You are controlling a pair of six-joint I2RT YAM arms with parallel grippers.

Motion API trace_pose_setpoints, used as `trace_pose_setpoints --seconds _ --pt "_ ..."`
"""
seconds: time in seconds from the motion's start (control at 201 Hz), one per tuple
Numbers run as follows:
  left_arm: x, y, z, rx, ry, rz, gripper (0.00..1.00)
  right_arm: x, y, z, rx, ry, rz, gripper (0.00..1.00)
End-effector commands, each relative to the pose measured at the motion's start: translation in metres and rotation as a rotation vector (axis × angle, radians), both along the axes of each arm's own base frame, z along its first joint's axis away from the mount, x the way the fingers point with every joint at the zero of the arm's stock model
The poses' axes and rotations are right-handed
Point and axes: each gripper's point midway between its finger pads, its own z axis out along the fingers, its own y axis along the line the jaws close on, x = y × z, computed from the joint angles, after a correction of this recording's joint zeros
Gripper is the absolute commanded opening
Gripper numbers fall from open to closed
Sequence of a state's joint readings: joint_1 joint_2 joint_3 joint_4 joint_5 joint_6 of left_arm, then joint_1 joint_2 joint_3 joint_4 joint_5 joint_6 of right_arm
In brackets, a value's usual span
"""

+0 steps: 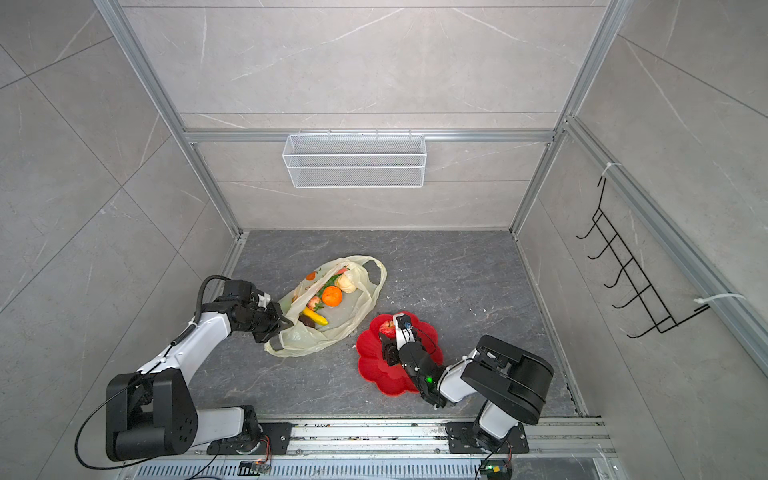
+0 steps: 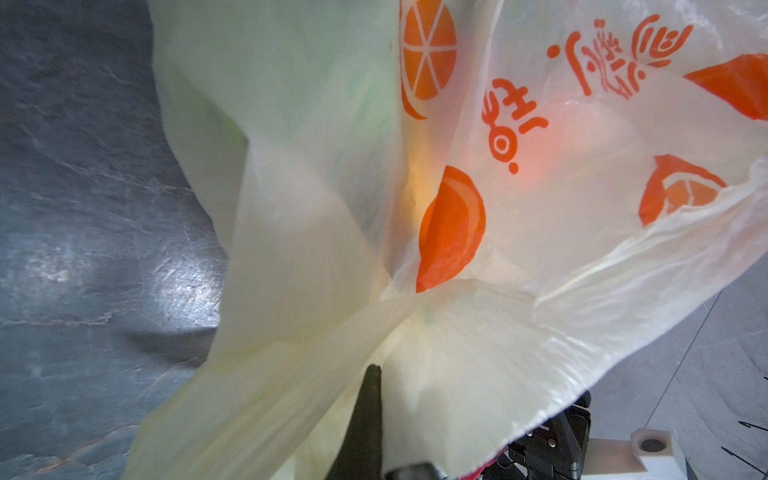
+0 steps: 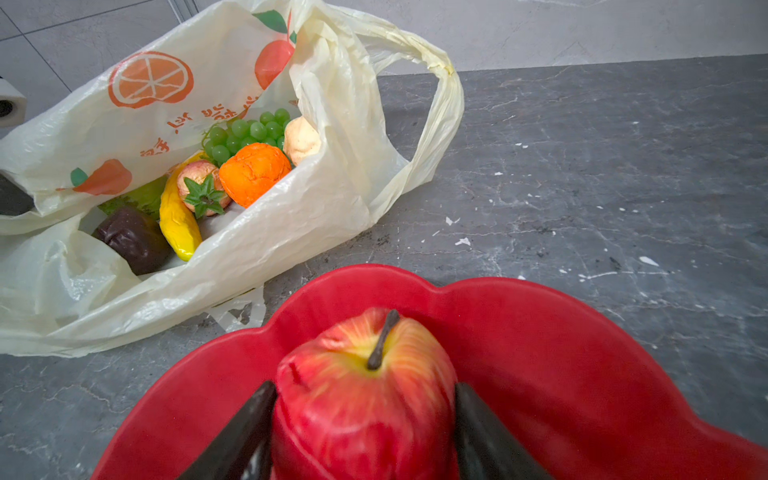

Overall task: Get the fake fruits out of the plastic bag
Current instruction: 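Lower the apple into the red plate and open the right gripper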

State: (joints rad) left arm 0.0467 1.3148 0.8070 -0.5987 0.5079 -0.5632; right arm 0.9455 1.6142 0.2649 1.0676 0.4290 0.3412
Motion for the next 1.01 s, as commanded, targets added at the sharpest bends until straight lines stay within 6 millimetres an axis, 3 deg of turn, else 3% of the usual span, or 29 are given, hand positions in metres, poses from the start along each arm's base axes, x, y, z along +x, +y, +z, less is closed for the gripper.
trace_pose_setpoints --seconds 0.0,0.02,0.05,0.463,0.607,1.006 --pt "0.000 0.001 0.005 -0.003 -0.012 -0.018 0.00 -0.007 0.001 -0.005 -0.024 -0.004 0.039 0.68" --pt "0.000 0.001 0.005 -0.003 -0.013 -0.017 0.00 -0.009 0.001 -0.005 -0.024 -0.006 0.050 0.85" --pt "0.000 0.001 0.005 -0.003 -0.013 -0.016 0.00 -0.011 0.001 -0.005 -0.022 -0.011 0.064 0.92" --pt "0.001 0.004 0.006 -0.008 -0.015 -0.008 0.00 -0.010 -0.004 0.001 -0.037 -0.035 0.048 0.91" --pt "0.001 0.003 0.005 -0.011 -0.013 -0.009 0.00 -0.007 -0.011 0.006 -0.030 -0.023 -0.002 0.96" --pt "0.002 -0.001 0.012 -0.020 -0.047 -0.022 0.00 0.004 -0.011 0.061 -0.015 0.040 -0.034 1.00"
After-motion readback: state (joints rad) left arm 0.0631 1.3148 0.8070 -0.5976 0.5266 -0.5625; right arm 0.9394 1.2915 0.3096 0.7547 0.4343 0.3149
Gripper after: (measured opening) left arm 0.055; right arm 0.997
